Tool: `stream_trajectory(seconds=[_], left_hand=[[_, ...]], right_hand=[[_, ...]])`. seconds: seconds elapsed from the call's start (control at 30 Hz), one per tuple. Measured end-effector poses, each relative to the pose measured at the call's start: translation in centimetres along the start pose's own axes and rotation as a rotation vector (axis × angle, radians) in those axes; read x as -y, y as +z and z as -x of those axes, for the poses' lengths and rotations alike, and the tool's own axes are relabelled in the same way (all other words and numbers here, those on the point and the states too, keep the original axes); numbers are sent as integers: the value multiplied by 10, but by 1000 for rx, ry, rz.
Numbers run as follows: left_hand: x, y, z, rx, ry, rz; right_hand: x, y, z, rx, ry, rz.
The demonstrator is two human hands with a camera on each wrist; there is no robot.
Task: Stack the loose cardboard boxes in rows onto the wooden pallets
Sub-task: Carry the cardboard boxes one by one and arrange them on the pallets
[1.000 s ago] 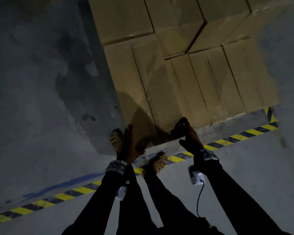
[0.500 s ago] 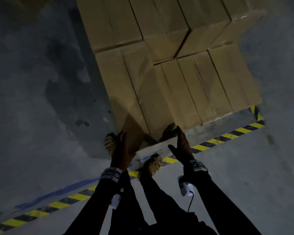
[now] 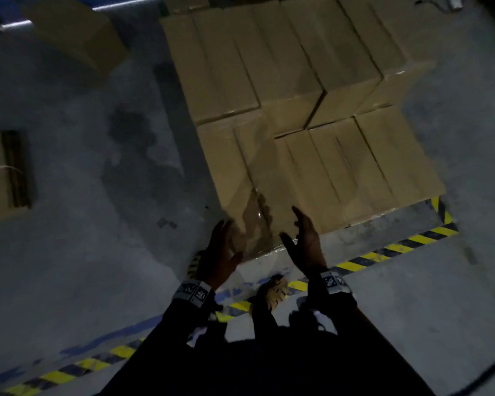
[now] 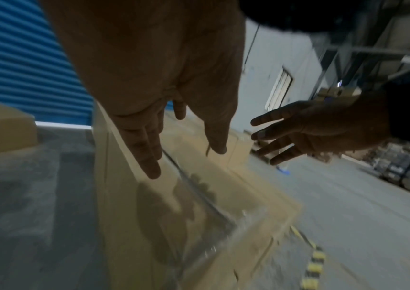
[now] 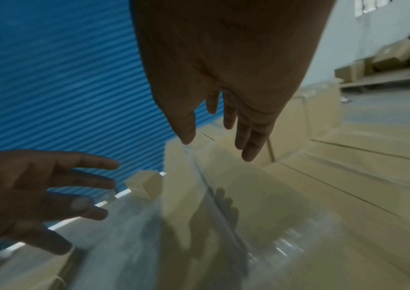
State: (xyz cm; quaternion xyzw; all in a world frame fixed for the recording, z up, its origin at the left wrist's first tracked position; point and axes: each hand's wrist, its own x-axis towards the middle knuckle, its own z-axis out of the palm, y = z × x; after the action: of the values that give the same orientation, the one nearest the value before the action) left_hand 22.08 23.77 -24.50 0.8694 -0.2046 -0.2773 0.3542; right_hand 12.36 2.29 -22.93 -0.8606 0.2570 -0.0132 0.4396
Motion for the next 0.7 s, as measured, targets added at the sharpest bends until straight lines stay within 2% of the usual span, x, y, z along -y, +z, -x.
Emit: stream_trajectory(seconds=[0.17, 0.27, 0.4, 0.53, 0.6, 0.7], left_hand=[[21, -75, 7, -56, 75, 113], [41, -137, 8, -96, 120, 163], [57, -225, 9, -159, 84, 229], [81, -303, 11, -312, 112, 293], [100, -331, 10, -385, 87, 315], [129, -360, 2, -476, -5, 385]], right_hand=[[88, 24, -26, -70, -97, -89], [148, 51, -47, -91, -153, -136], [222, 91, -69, -82, -179, -193], [280, 139, -89, -27, -172, -291], [301, 164, -100, 23, -172, -330], [326, 190, -125, 74, -268, -294]])
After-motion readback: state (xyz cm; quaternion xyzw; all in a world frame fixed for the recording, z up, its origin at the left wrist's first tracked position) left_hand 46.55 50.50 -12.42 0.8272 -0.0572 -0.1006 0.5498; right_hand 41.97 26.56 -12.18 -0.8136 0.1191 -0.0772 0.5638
